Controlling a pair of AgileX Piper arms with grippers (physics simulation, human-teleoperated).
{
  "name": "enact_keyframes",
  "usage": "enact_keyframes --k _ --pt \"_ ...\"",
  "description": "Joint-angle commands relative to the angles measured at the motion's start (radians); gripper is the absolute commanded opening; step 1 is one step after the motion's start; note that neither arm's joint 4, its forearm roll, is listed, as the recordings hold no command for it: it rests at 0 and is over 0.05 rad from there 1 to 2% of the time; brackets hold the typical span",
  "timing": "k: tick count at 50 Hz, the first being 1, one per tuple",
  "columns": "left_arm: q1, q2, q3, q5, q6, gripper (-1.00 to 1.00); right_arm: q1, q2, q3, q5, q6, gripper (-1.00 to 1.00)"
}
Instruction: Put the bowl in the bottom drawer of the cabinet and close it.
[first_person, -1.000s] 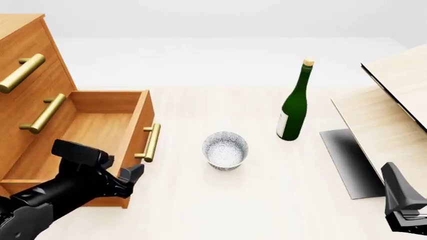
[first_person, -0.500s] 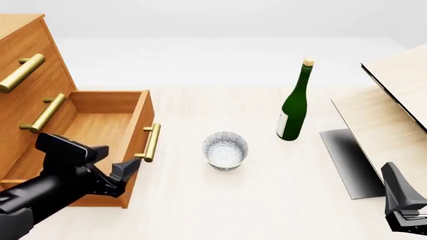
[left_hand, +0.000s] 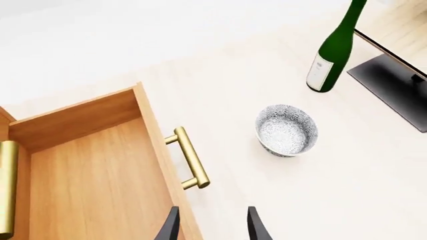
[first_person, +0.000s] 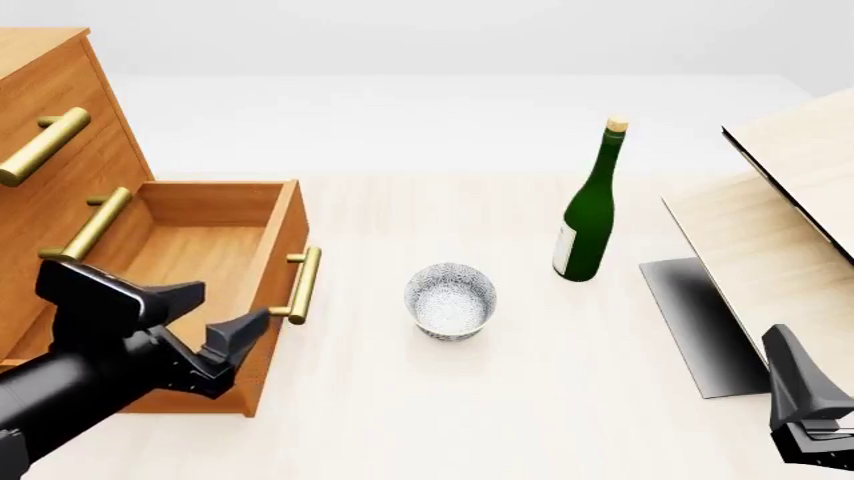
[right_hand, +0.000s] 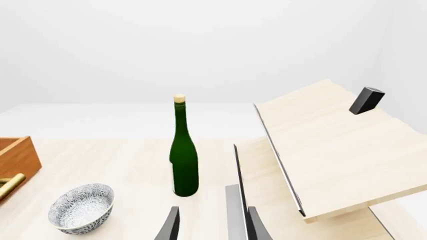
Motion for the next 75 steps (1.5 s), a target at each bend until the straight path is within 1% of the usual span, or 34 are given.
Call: enact_keyframes --k 1,14,32,56,66,75 --pt "-0.011 -0.060 -0.014 0.039 -0.002 1.00 0.000 0.000 0.000 0.000 0.000 1.00" --pt "-0.035 -0.111 -0.045 0.077 -0.016 1.00 0.000 0.000 0.000 0.000 0.000 1.00" --pt "-0.069 -0.138 -0.078 0.095 -0.066 1.00 0.001 0.000 0.000 0.000 0.001 1.00" --pt "-0.125 -0.081 -0.142 0.071 -0.110 1.00 0.002 0.000 0.000 0.000 0.001 1.00" --pt "-0.148 -0.038 -0.175 0.060 -0.124 1.00 0.002 0.000 0.000 0.000 0.001 1.00" --pt "-0.179 0.023 -0.213 0.038 -0.152 1.00 0.002 0.000 0.000 0.000 0.001 1.00"
